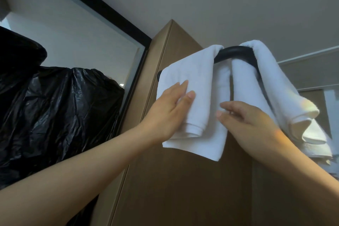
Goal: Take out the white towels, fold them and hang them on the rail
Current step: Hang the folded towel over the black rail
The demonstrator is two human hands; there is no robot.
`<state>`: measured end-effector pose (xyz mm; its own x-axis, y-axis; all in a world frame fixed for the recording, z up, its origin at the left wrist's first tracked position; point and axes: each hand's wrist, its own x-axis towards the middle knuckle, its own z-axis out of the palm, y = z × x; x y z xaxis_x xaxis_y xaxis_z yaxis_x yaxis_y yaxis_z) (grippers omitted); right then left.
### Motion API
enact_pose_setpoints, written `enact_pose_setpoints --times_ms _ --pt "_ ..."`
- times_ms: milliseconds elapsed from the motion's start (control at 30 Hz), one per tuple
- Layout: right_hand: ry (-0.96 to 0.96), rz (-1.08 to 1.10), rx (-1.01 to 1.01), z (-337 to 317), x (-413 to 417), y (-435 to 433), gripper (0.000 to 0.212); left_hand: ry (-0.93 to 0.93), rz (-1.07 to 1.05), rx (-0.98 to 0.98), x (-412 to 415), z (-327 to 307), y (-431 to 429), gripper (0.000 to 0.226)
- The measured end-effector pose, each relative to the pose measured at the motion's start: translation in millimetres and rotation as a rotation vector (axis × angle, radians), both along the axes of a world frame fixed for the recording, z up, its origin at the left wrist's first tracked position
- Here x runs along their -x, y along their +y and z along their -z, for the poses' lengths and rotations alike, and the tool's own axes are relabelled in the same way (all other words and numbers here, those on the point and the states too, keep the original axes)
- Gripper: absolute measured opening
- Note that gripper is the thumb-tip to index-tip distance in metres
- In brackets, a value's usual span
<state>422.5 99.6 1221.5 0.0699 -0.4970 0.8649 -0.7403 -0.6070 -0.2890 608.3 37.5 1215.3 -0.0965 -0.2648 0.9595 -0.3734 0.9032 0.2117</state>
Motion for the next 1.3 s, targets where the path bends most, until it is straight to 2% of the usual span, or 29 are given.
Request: enact_pose_setpoints --times_ms 167,267,433,467,533,600,667,733,867,1033,1133,1200,1300 --pt "-0.141 0.065 -0.077 1.5 21.4 -11.8 0.061 -0.064 -0.103 -0.103 15.7 -1.0 7.1 0.083" --pt "-0.198 -0.013 -0.105 1.7 24.8 -25.1 0.064 -0.071 -0.242 -0.122 26.1 -1.9 14.0 0.09" --pt "-0.276 -0.096 -0.14 8.1 23.6 -43.0 0.063 -0.144 -0.477 -0.073 36.7 -5.4 26.5 0.055" --pt "-0.295 -0.145 -0.172 9.3 21.4 -45.3 0.056 -0.156 -0.489 -0.073 36.5 -5.8 28.7 0.053" --pt "-0.331 -0.282 -0.221 11.5 16.5 -48.4 0.028 -0.162 -0.478 -0.053 35.3 -3.9 33.1 0.041" --pt "-0.316 -0.337 -0.187 11.9 13.4 -49.7 0.028 -0.155 -0.44 -0.026 31.4 -1.7 37.3 0.016" --pt "-0.277 -0.285 -0.113 9.1 13.4 -50.0 0.025 -0.171 -0.415 -0.03 27.4 0.2 38.6 0.028" --pt "-0.231 -0.255 -0.033 8.1 13.3 -47.6 0.025 -0.187 -0.391 -0.031 23.0 3.1 38.1 0.03" --pt "-0.134 -0.267 0.044 9.5 6.6 -39.9 0.029 -0.192 -0.358 -0.028 21.0 9.1 36.6 0.027" --pt "-0.109 -0.194 0.13 6.7 -0.7 -38.6 0.018 -0.215 -0.37 -0.002 26.8 17.4 37.3 0.021" --pt "-0.086 -0.227 0.104 5.5 -2.9 -36.4 0.016 -0.253 -0.383 0.02 30.6 23.1 35.8 0.012" --pt "-0.091 -0.264 0.05 3.6 -1.9 -34.3 0.017 -0.251 -0.377 0.017 32.5 24.9 34.6 0.023" --pt "-0.198 -0.333 -0.043 3.6 2.2 -32.4 0.017 -0.364 -0.386 -0.073 30.9 34.1 25.5 0.063"
